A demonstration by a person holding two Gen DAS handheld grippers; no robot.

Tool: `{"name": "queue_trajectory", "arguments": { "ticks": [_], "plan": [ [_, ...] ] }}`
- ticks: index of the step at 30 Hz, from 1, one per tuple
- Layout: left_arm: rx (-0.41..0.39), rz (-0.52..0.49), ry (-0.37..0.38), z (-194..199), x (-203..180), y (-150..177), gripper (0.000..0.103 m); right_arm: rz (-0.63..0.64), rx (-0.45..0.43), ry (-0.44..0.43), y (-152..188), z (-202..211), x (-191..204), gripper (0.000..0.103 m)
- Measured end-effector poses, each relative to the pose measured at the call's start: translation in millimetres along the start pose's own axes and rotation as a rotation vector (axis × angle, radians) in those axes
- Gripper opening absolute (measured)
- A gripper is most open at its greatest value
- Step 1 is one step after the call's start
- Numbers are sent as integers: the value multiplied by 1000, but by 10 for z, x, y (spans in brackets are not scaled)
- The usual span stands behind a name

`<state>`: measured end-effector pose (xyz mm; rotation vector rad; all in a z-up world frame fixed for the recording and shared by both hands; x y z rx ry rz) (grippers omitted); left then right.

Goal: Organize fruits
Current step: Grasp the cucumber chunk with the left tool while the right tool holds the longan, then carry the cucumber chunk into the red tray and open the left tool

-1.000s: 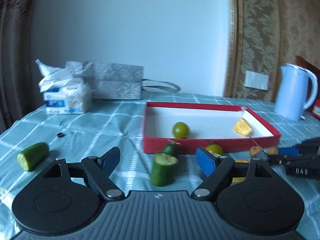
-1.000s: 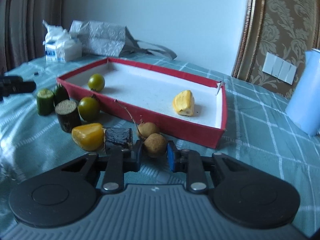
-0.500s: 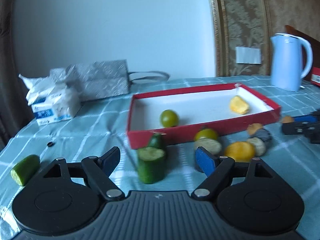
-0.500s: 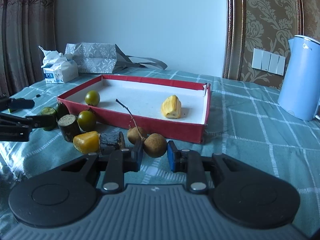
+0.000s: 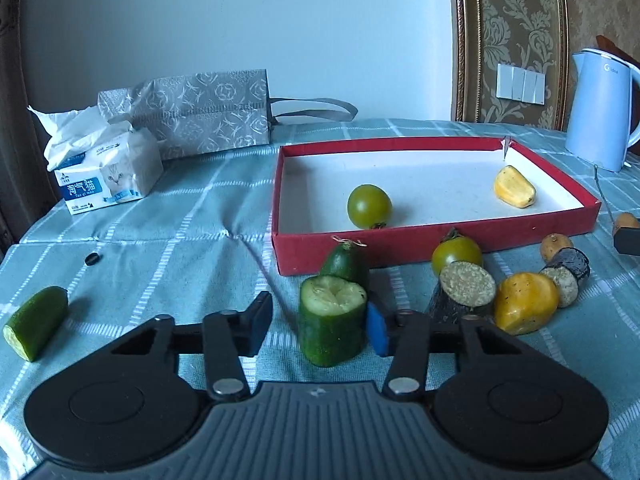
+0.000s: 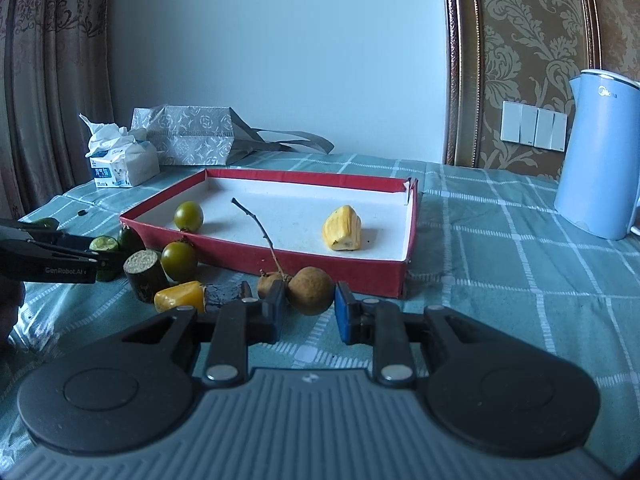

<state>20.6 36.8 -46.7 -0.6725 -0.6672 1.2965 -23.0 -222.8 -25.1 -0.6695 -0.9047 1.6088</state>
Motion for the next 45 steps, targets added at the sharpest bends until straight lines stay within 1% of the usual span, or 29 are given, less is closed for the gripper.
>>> {"name": "queue_trajectory", "arguments": {
  "ticks": [1,2,6,10,12,17,26,29,32,35,37,41,44,45],
  "plan": [
    [-3,-5,1,5,-10,4,40,-3,-1,0,1,2,-5,25],
    [-4,-10,5,9,-23,7,32,-5,-3,2,0,4,-7,25],
    [-5,-11,-8,10,-54,5,32,-4,-1,-1,3,3,-4,25],
    [-23,13,-5,79,-35,19,32,-4,-2,2,8,-1,8,25],
    [-40,27,7,153,-21,37,32,-5,-3,5,7,-5,11,25],
    [-97,46,-5,342,-25,106,32,-7,-6,9,9,-8,14,25],
    [-79,96,-69,294,15,125,32,-11,-23,28,11,-12,13,25],
    [-66,113,-71,283,50,104,32,-22,-22,39,16,-24,10,25],
    [-115,100,-71,356,55,-57,32,-32,-17,53,23,-47,-18,25],
    [-154,114,-42,388,87,-313,32,-46,-22,65,30,-39,-52,25],
    [-180,101,-56,383,63,-434,32,-56,-32,70,25,-20,-71,25],
    [-183,86,-35,254,10,-624,32,-71,-36,64,18,-16,-100,25],
    [-153,79,-23,73,-32,-739,32,-71,-34,64,22,-25,-99,25],
    [-146,77,-34,6,-55,-764,32,-71,-37,63,22,-20,-103,25]
  ]
}}
Point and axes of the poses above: each gripper's, at about its wrist camera, not at the fingertips, and z roughly against the way its jaws point, x to its left, y to its underside, the point moved 1 cm from there along -z, roughly the way its jaws point, and after that the axes turned 7 degrees about x, right-handed, at the moved point
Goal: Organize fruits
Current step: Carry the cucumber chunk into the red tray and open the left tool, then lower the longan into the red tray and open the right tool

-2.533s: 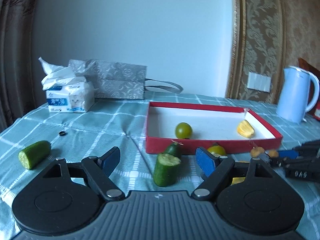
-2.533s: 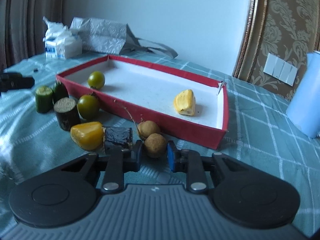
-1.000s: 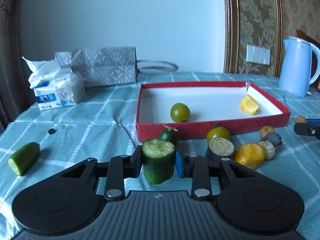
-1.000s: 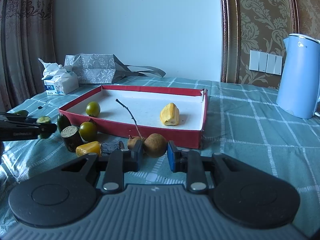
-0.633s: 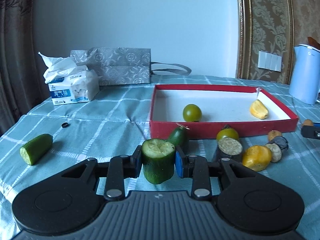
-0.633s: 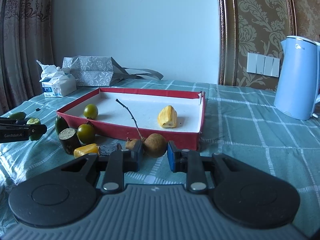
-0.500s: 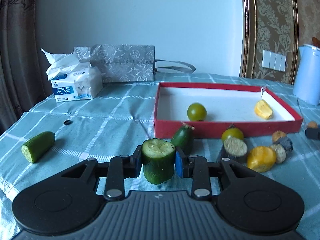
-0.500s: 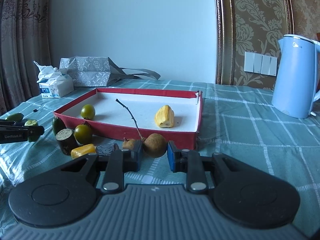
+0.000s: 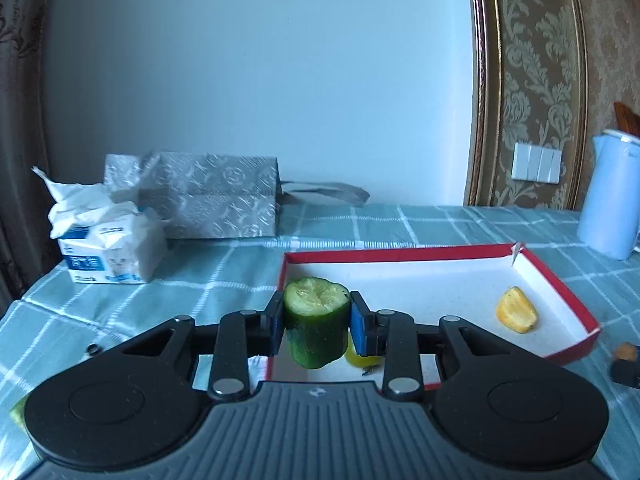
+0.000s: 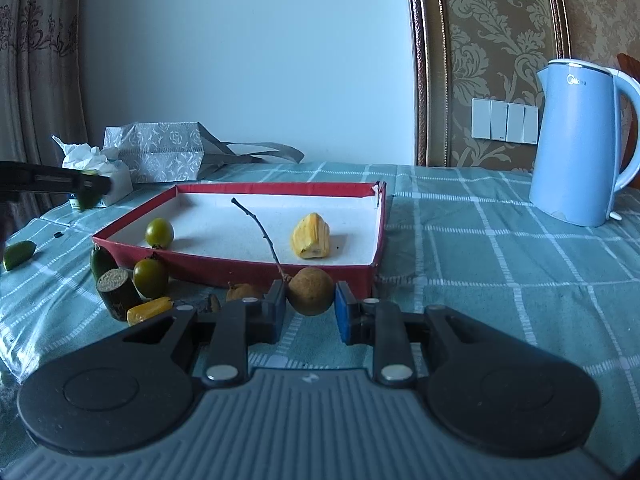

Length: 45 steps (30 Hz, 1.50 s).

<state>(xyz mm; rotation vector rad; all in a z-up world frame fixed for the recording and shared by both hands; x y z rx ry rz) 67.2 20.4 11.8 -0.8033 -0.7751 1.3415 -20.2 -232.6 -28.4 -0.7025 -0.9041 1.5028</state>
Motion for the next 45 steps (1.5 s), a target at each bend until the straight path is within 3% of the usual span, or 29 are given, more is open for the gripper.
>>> {"name": "queue_trajectory", "arguments": {
  "ticks": [5,6,7,9,11,17,26,37,45],
  "plan": [
    [60,3,-39,-332,-60,-30,32,-16,-4,-8,-11,8,-30,25],
    [64,4,-56,-369,-63,-21,36,-18,-4,-12,-13,8,-35,25],
    [64,4,-62,-394,-59,-14,43,-20,-5,-15,-17,6,-39,25],
    [38,17,-73,-376,-46,9,75,-22,-8,-24,-19,14,-43,25],
    [0,18,-94,-331,-45,13,83,-23,-10,-32,-22,19,-36,25],
    [41,41,-86,-145,-22,43,84,-25,-29,-37,-35,63,-35,25],
    [83,88,-76,320,146,488,84,-17,-41,-47,-30,94,15,25],
    [126,118,-69,201,266,746,84,0,-34,-52,-76,52,197,25],
    [123,117,-66,202,258,768,84,32,-43,-61,-524,-169,407,25]
  ]
}}
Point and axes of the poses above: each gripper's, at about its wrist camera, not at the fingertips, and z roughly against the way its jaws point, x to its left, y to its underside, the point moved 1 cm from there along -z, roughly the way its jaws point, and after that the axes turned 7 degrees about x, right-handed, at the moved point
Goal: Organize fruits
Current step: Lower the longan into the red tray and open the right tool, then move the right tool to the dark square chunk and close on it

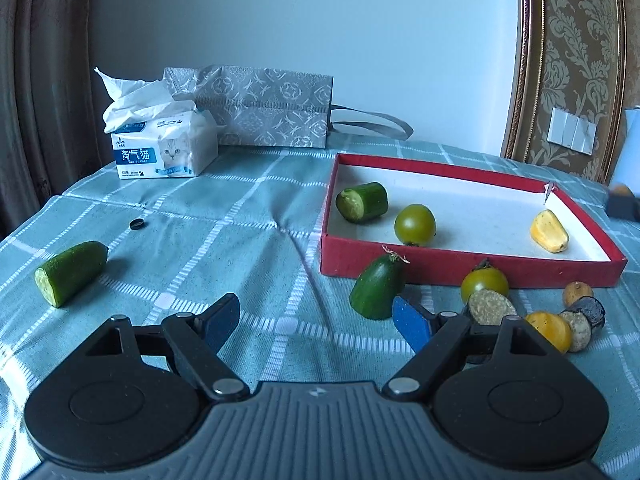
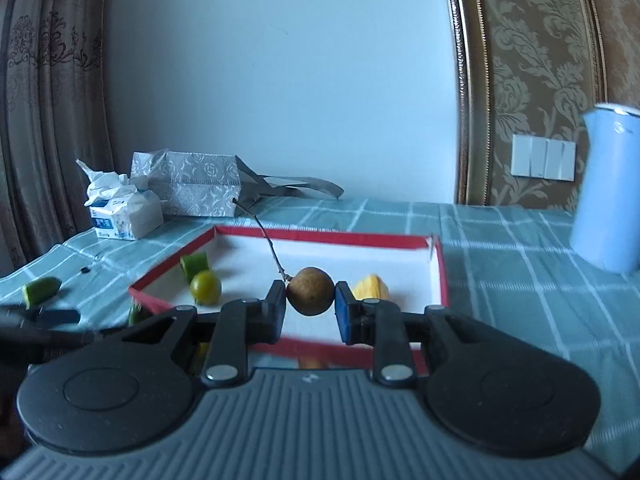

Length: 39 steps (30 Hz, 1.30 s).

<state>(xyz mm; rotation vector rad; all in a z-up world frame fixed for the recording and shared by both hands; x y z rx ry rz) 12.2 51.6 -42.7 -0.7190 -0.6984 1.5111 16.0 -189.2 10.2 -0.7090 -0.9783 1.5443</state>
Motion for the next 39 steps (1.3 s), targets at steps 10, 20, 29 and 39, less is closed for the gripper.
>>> {"name": "queue_trajectory", "arguments": {
  "ticks": [10,20,29,39],
  "plan": [
    [18,14,12,-42,27,-5,84,3,84,88,-253,-732,-101,25],
    [30,24,17,-60,34,5,84,-55,27,114,-150,-657,-236,81],
    [36,42,25,-73,55,10,84,-34,2,48,272,-45,-206,80],
    [45,61,35,-96,79,0,85,102,16,27,514,149,93,78]
  ]
}}
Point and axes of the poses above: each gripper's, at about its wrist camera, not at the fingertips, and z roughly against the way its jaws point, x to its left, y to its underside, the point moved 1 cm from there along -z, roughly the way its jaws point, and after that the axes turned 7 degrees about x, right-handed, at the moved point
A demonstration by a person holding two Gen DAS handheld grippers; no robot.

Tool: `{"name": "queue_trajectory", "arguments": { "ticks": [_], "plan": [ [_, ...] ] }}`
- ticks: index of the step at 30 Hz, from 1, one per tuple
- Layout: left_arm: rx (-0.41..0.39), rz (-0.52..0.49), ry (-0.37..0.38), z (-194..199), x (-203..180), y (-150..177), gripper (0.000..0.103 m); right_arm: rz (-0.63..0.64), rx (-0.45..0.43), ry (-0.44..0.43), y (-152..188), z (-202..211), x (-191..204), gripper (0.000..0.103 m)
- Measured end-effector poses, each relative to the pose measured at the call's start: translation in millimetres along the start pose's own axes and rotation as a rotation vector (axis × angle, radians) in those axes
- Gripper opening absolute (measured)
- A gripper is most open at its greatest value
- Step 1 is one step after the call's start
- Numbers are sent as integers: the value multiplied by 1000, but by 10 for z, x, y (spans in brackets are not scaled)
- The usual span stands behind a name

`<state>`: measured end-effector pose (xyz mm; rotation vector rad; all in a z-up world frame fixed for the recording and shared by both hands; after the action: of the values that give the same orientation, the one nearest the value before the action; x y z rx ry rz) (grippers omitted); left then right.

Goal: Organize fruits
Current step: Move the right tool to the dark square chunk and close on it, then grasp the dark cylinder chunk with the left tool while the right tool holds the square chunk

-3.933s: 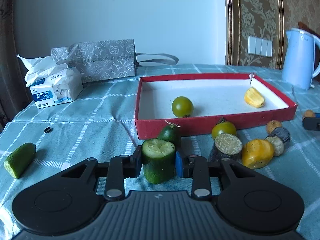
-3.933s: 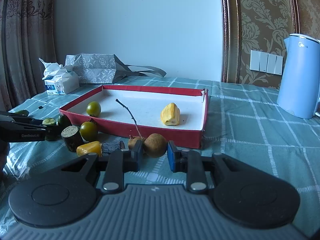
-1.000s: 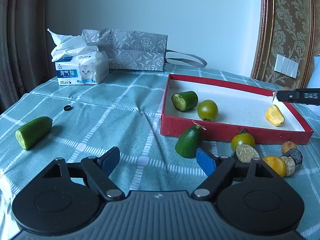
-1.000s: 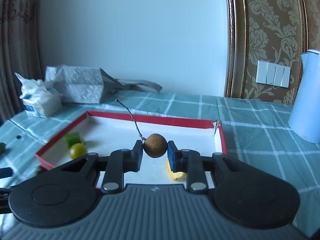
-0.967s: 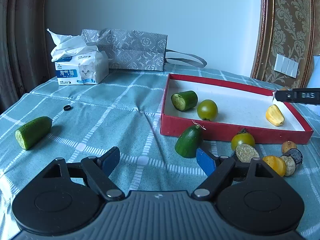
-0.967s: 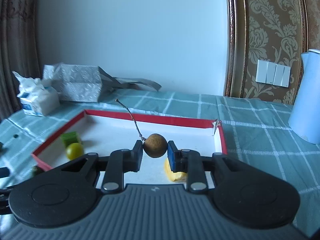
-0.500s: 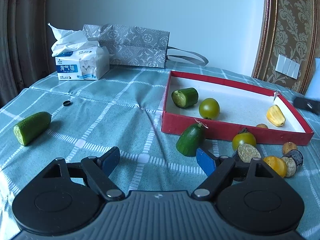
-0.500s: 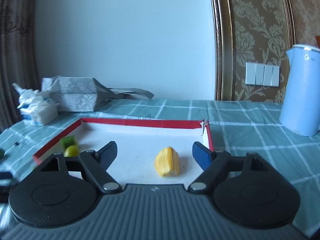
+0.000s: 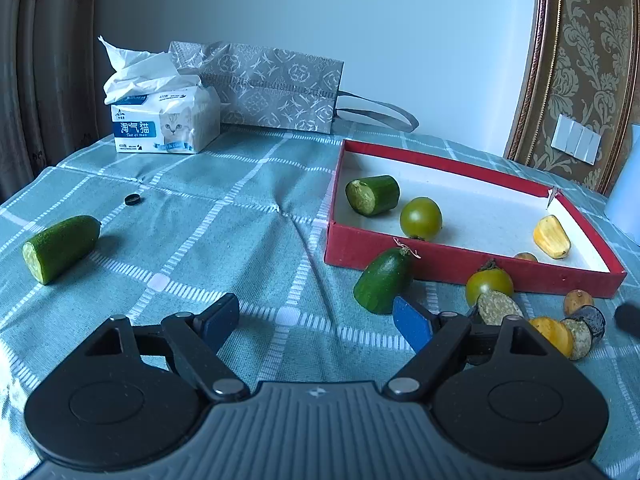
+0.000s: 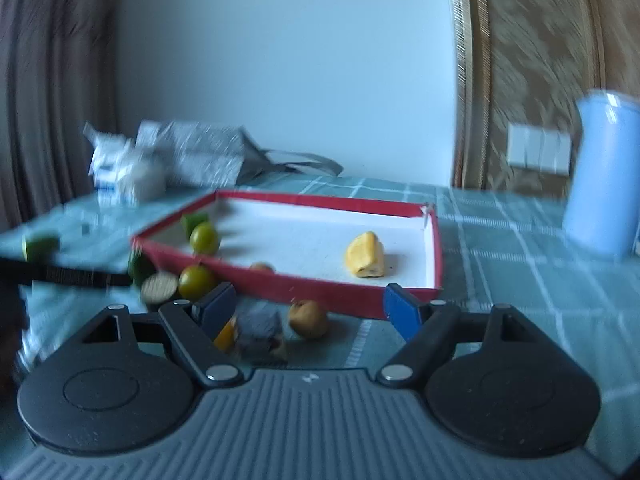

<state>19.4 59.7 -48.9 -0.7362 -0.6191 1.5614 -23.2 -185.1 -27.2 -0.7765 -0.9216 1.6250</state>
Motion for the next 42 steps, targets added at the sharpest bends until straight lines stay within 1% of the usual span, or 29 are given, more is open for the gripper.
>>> {"name": "queue_trajectory", "arguments": {
  "ticks": [1,2,3,4,6,9,15,16,17,20,24,27,33,35,38,42],
  "plan": [
    [0,-1,0,0,-2,1,85,37,7,4,9,-7,67,75],
    [0,-2,0,-2,-3,3,85,59,18,0,15,-22,111,68],
    [0,-2,0,-2,-5,3,85,65,31,-10,18,-40,134,63],
    [0,0,1,-1,-4,4,85,64,45,-18,18,-60,146,62],
    [1,-1,1,-3,-8,4,86,68,70,-21,21,-90,154,53],
    [2,-2,1,-7,-10,4,86,60,95,-21,17,-133,151,51],
    [3,-4,1,-12,-18,8,87,89,125,-40,18,-190,240,49],
    [3,-3,1,-11,-14,7,87,96,132,-37,17,-203,257,46],
    [3,-3,2,-11,-14,7,87,92,135,-43,12,-209,263,37],
    [3,-3,2,-16,-15,9,87,87,163,-44,1,-264,279,29],
    [3,-3,2,-16,-18,11,87,59,200,-56,-14,-351,248,28],
    [3,-3,2,-15,-16,9,87,56,198,-50,-9,-352,248,28],
    [0,-4,4,-18,-31,20,88,28,155,-53,-3,-229,223,28],
    [3,-17,15,-18,-53,28,88,5,127,-67,-9,-135,180,28],
    [-2,-33,35,6,-85,44,88,-31,93,-62,-13,-17,81,28],
    [-20,-81,55,45,-177,63,88,-82,82,-50,15,34,-67,28]
  ]
}}
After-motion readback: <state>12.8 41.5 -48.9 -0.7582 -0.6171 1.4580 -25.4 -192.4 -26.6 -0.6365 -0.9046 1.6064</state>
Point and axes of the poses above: each gripper's, at about its wrist camera, not at the fingertips, and z roughly against the way its jaws point, x to its left, y to its underside, the point moved 1 cm from there along -z, roughly the way its jaws point, and after that the axes turned 7 degrees about x, right-handed, at the moved point
